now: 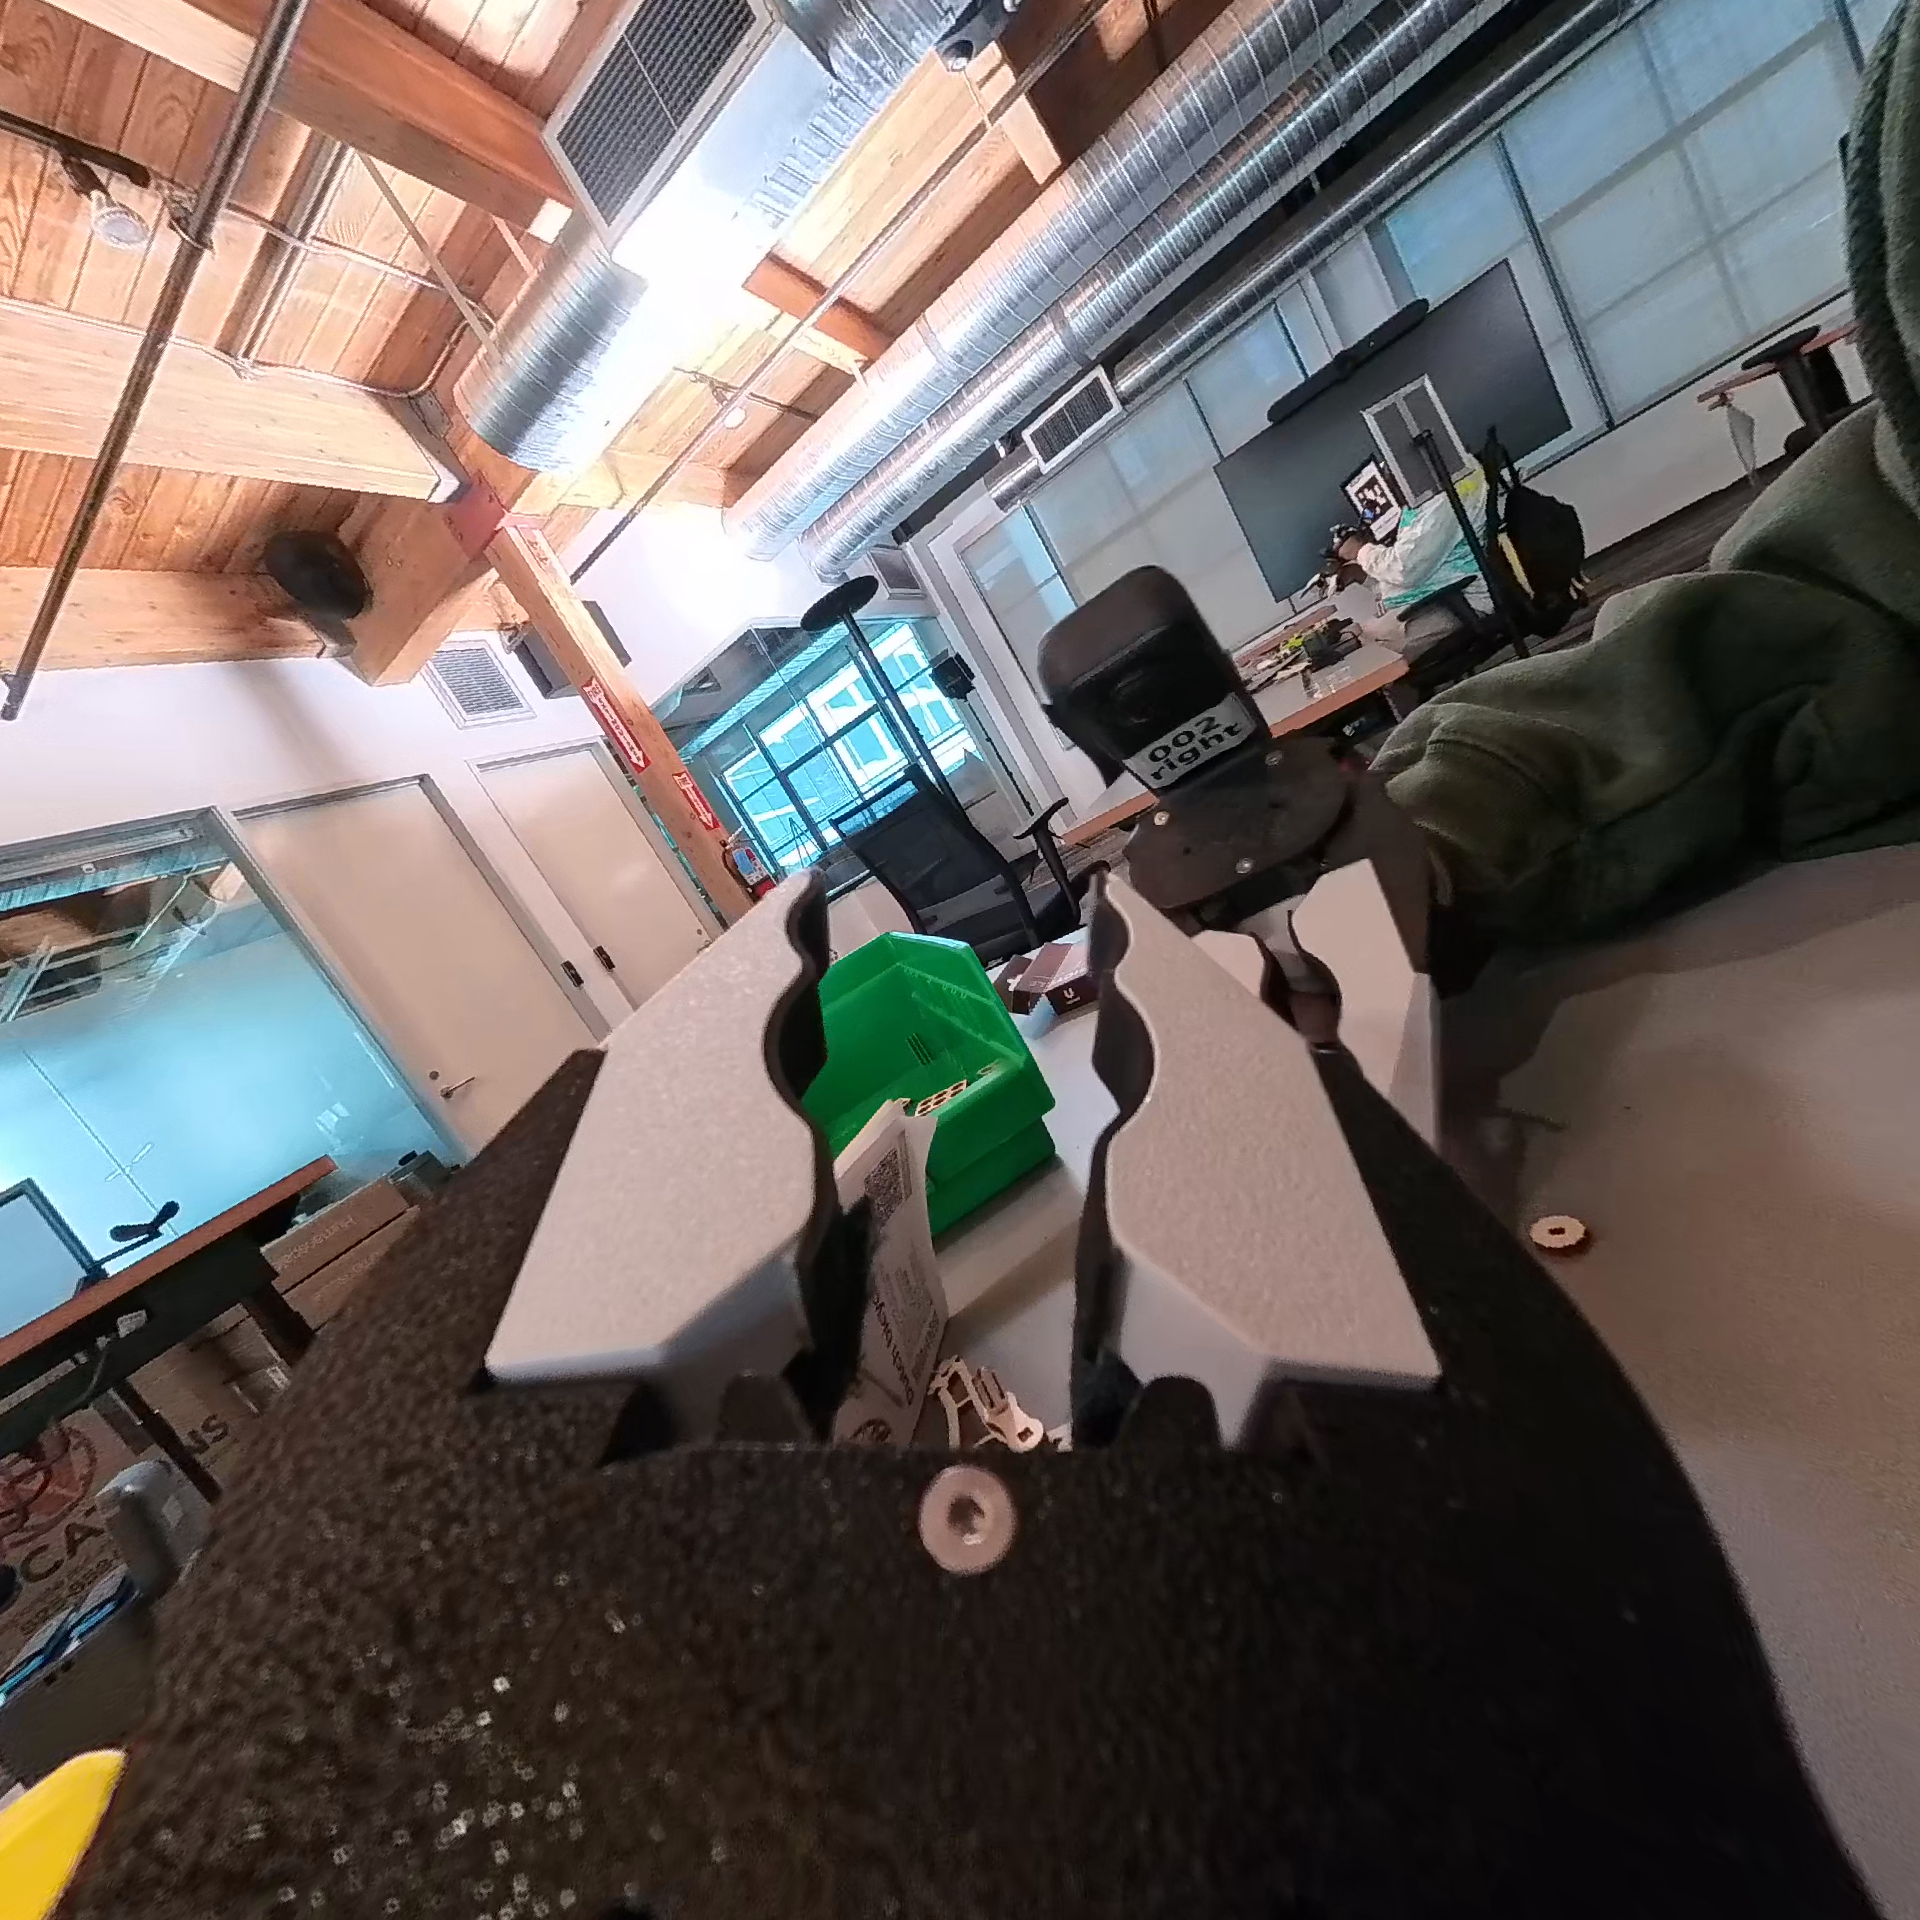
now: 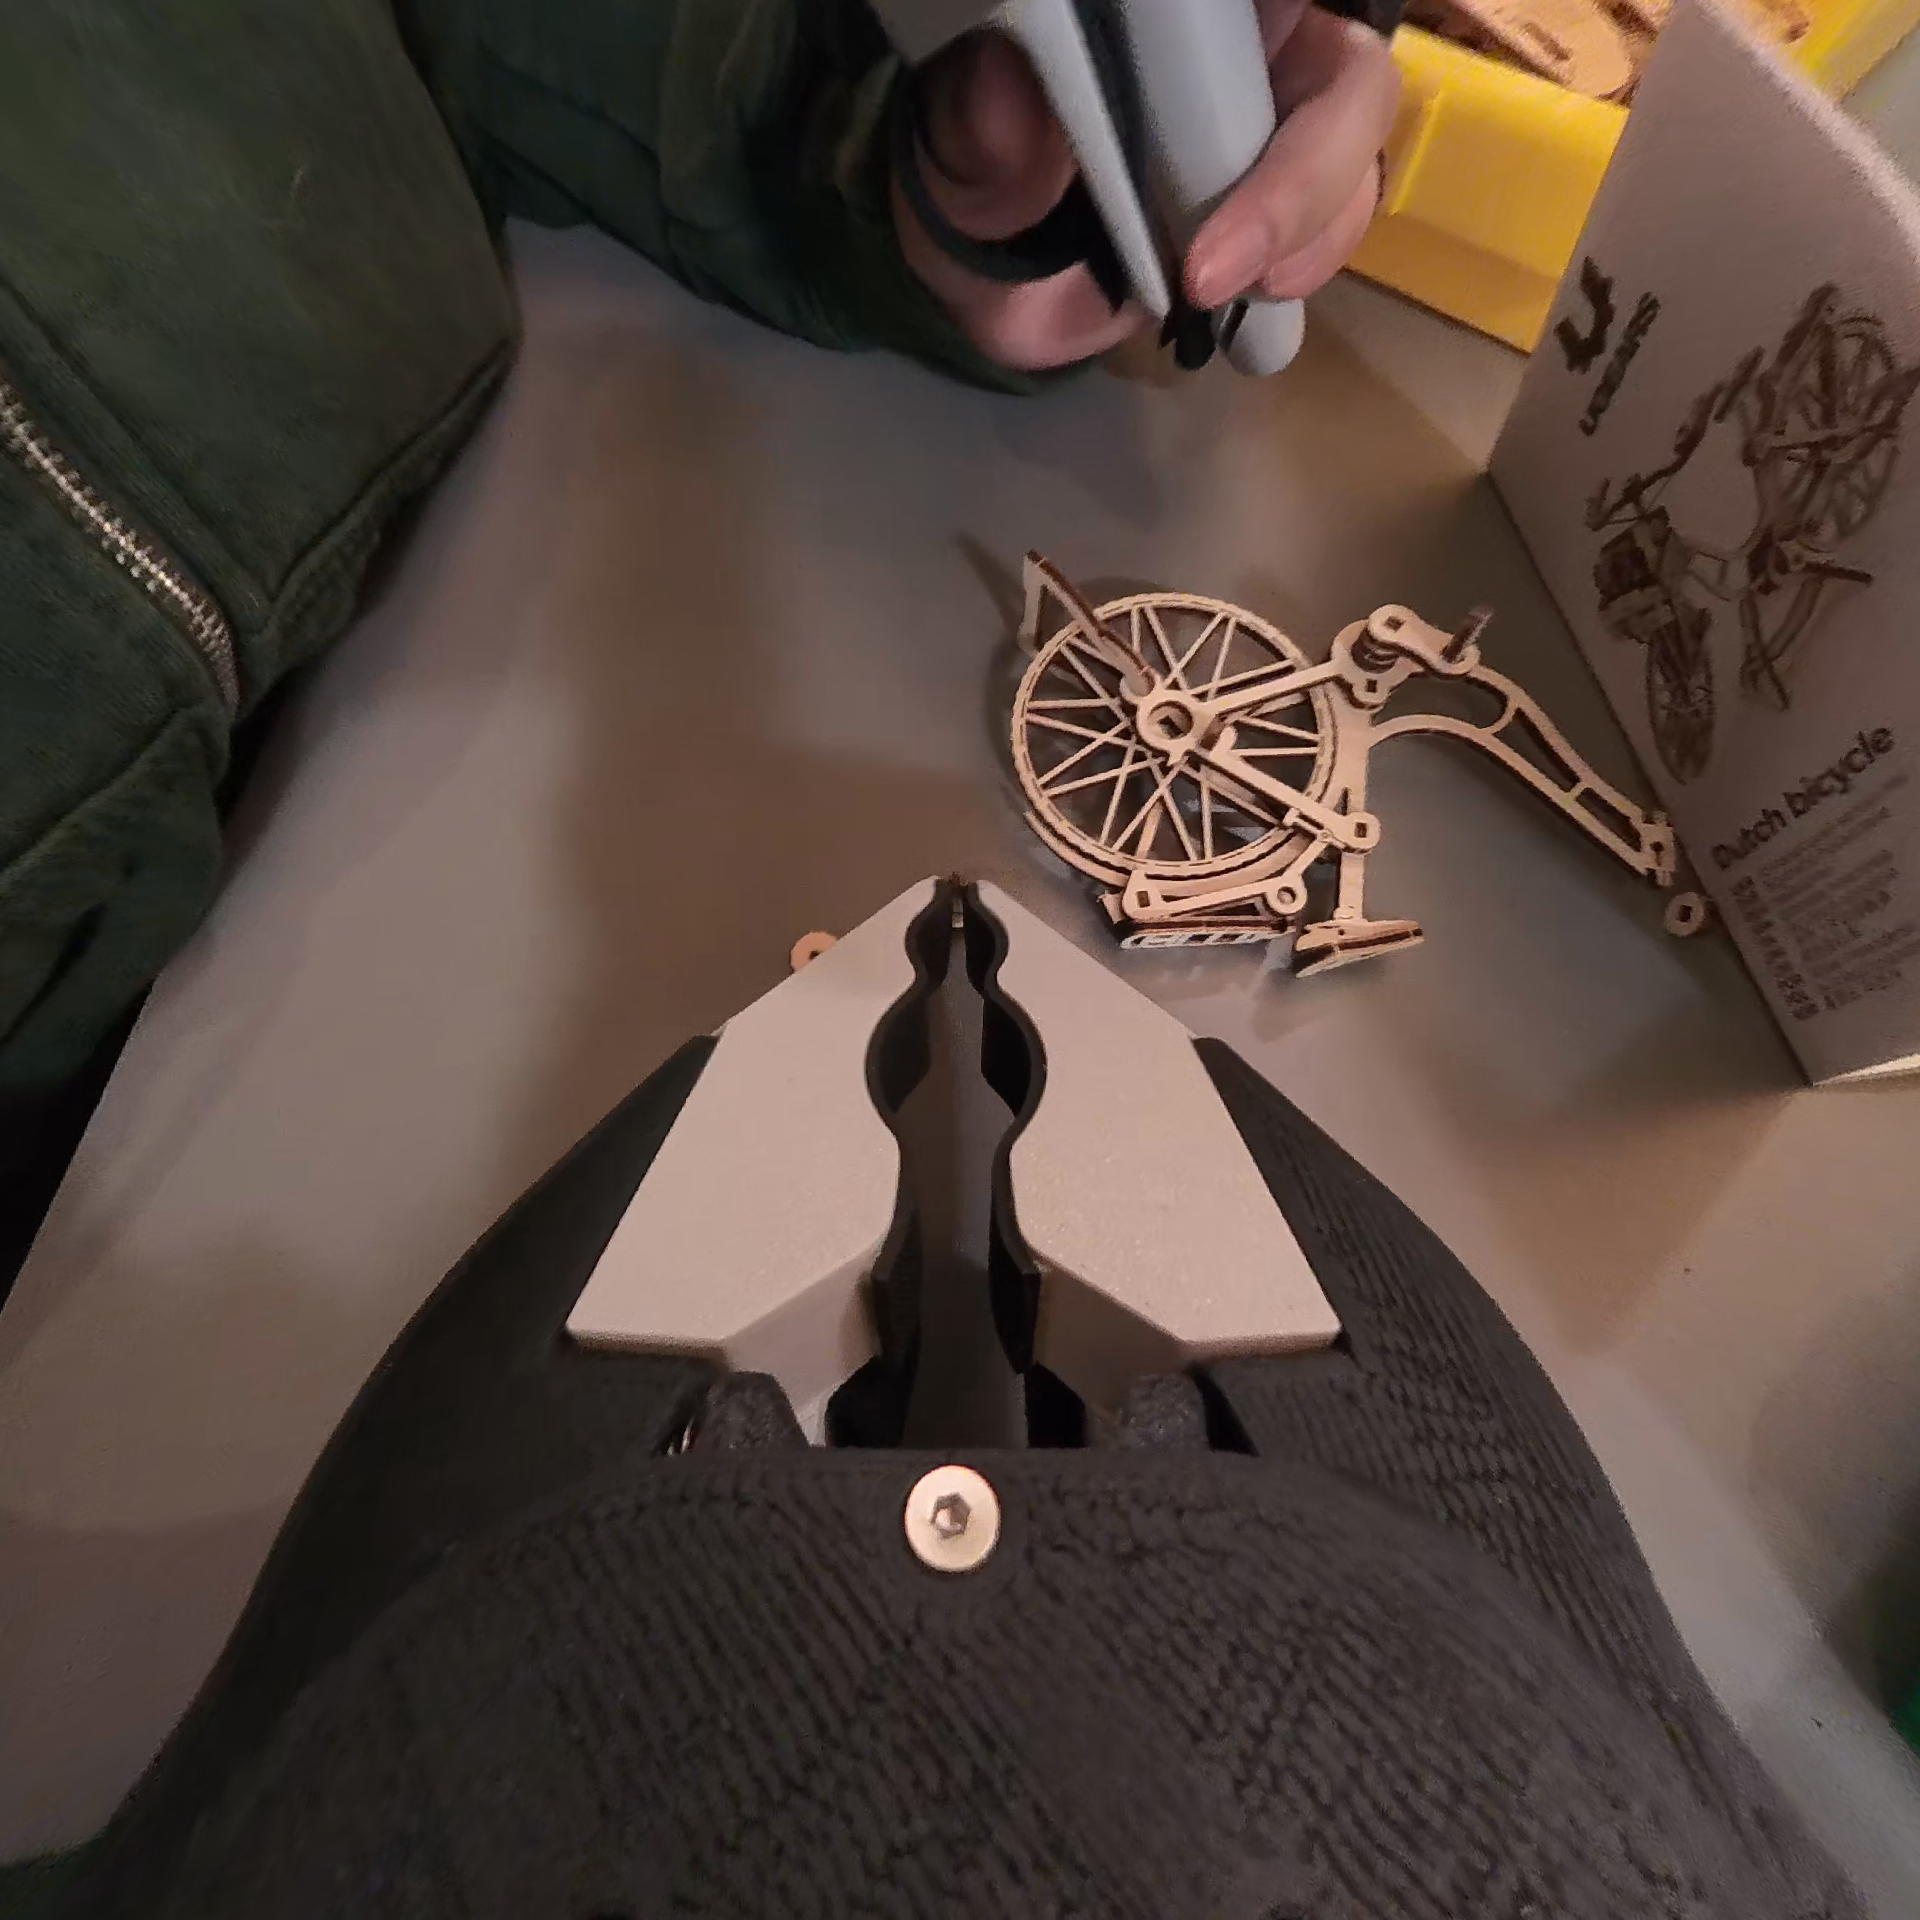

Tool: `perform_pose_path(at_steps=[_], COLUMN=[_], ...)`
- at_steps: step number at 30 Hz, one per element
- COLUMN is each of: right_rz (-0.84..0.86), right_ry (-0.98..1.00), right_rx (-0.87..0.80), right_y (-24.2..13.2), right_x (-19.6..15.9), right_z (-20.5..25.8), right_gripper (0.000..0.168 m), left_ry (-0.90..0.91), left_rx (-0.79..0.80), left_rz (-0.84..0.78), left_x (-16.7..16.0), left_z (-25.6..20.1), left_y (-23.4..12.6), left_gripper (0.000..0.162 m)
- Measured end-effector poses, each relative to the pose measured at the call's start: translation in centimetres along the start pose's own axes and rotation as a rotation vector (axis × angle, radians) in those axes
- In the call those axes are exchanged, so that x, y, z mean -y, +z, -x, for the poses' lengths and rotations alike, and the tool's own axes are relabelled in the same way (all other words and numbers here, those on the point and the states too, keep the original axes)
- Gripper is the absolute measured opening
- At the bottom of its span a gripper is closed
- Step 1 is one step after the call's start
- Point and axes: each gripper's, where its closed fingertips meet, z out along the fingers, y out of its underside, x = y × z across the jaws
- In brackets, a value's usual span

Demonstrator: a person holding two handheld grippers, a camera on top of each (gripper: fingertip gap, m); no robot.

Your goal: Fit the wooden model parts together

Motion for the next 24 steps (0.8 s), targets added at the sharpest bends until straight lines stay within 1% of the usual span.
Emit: perform_pose_path(at_steps=[1,3,6,7,8,9,10,12,14,16,20,24], right_rz=[-0.026,-0.103,-0.263,-0.319,-0.371,-0.418,-0.462,-0.530,-0.557,-0.551,-0.523,-0.494], right_ry=[0.008,0.041,0.108,0.128,0.145,0.156,0.161,0.152,0.126,0.080,-0.019,-0.060], right_rx=[-0.010,-0.028,-0.021,-0.010,0.001,0.014,0.025,0.034,0.022,-0.012,-0.083,-0.106], right_y=[-0.2,-0.9,-2.4,-2.9,-3.4,-3.9,-4.3,-5.1,-5.5,-5.5,-5.1,-4.6], right_x=[0.3,1.3,3.3,4.0,4.6,5.1,5.5,6.3,6.7,6.8,7.0,7.0], right_z=[-0.1,-0.6,-1.2,-1.4,-1.5,-1.5,-1.5,-1.4,-1.3,-1.3,-1.1,-0.9], right_gripper=[0.000,0.000,0.000,0.000,0.000,0.000,0.000,0.000,0.000,0.000,0.000,0.000], left_ry=[-0.001,-0.001,-0.001,-0.003,-0.006,-0.009,-0.026,-0.074,-0.117,-0.175,-0.268,-0.274], left_rx=[-0.002,-0.009,-0.038,-0.061,-0.099,-0.152,-0.194,-0.246,-0.261,-0.291,-0.326,-0.339], left_rz=[0.000,0.004,0.031,0.046,0.064,0.084,0.105,0.164,0.193,0.201,0.236,0.234], left_x=[0.0,-0.1,-0.5,-0.7,-1.0,-1.4,-1.7,-2.7,-3.1,-3.2,-3.5,-3.4], left_z=[0.0,-0.2,-0.7,-1.1,-1.8,-2.6,-3.3,-4.2,-4.5,-4.8,-5.3,-5.5], left_y=[0.0,0.1,0.2,0.3,0.3,0.3,0.4,0.5,0.6,0.6,0.6,0.5], left_gripper=[0.048,0.048,0.047,0.042,0.029,0.019,0.019,0.025,0.032,0.034,0.031,0.021])
